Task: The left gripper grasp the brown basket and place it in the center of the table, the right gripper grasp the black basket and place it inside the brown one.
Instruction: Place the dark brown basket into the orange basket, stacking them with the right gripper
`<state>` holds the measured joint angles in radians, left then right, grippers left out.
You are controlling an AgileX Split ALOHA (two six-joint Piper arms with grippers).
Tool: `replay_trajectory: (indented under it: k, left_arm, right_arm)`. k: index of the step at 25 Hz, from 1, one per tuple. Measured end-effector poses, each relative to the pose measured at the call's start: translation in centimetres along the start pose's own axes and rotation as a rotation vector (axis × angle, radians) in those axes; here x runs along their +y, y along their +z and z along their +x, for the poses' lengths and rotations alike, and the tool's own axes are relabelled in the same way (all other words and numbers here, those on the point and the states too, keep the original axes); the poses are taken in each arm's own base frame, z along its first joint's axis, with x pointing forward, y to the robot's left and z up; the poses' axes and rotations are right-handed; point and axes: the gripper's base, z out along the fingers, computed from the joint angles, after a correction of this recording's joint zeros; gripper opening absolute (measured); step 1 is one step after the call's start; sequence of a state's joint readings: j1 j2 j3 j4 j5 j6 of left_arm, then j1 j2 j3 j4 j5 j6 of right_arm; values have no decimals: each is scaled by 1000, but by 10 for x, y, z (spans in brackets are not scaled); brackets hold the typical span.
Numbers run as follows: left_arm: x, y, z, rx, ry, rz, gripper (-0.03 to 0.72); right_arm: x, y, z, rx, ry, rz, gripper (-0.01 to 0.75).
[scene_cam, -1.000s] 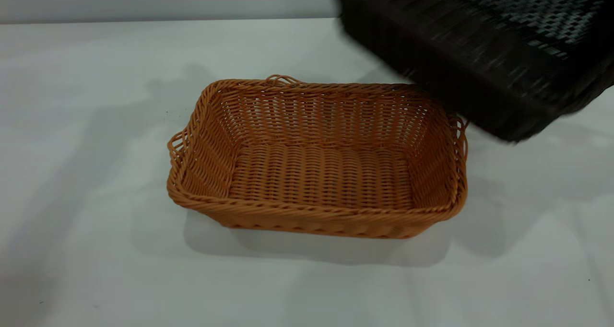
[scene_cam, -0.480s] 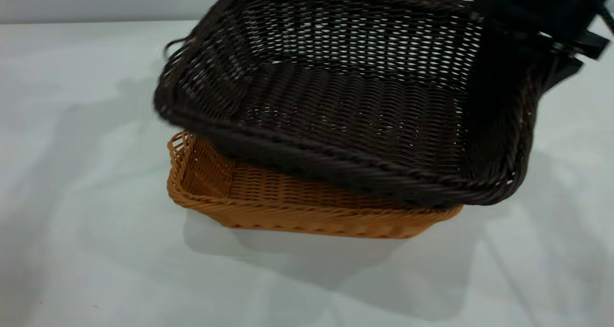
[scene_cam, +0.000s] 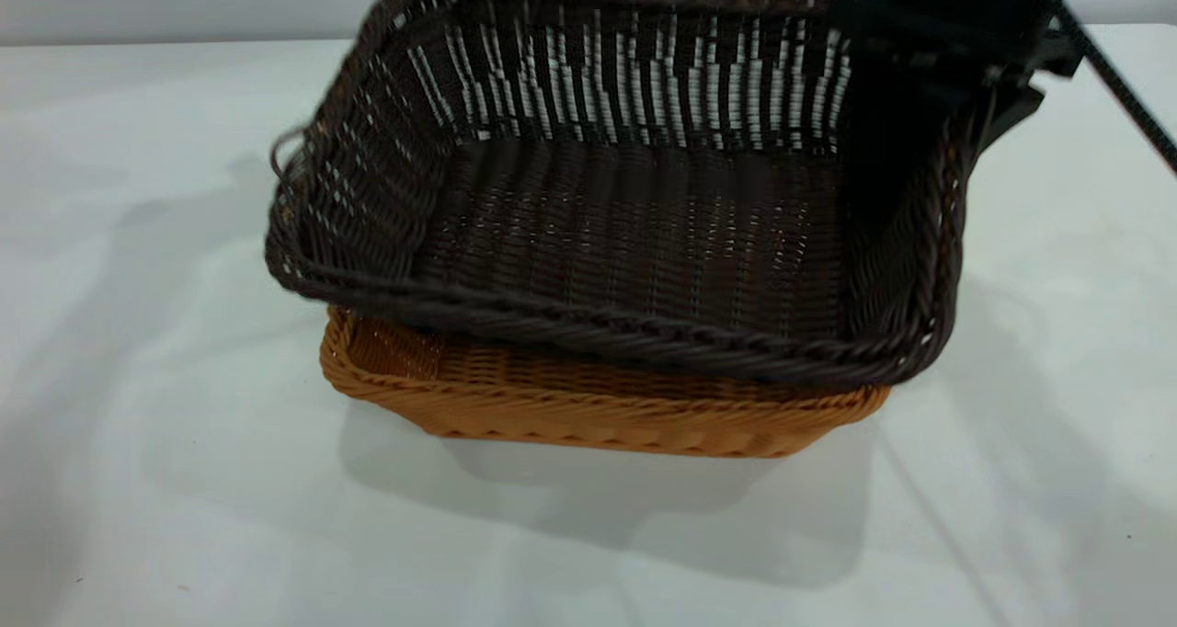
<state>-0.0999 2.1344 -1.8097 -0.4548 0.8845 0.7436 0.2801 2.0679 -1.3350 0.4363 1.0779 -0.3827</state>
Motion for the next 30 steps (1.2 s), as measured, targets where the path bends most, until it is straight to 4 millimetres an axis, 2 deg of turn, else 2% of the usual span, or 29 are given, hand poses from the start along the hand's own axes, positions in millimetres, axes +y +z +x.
replay_trajectory:
  k: [4,13,17,30]
  left_arm:
    - [0,0,0,-2,-2,1,547]
    - [-1,0,-2,-19,-14,12,547]
    - [-1,0,-2,-18,-14,13,547]
    - [-1,0,-1,-15,-14,16,547]
  right_arm:
    - [0,4,-1,4,9,-11,241]
    - [15,15,-8,-31,-30,4,241]
    - [13,22,-11,-30,-26,9,241]
    - [1,26,-12,-33,-80,131,240]
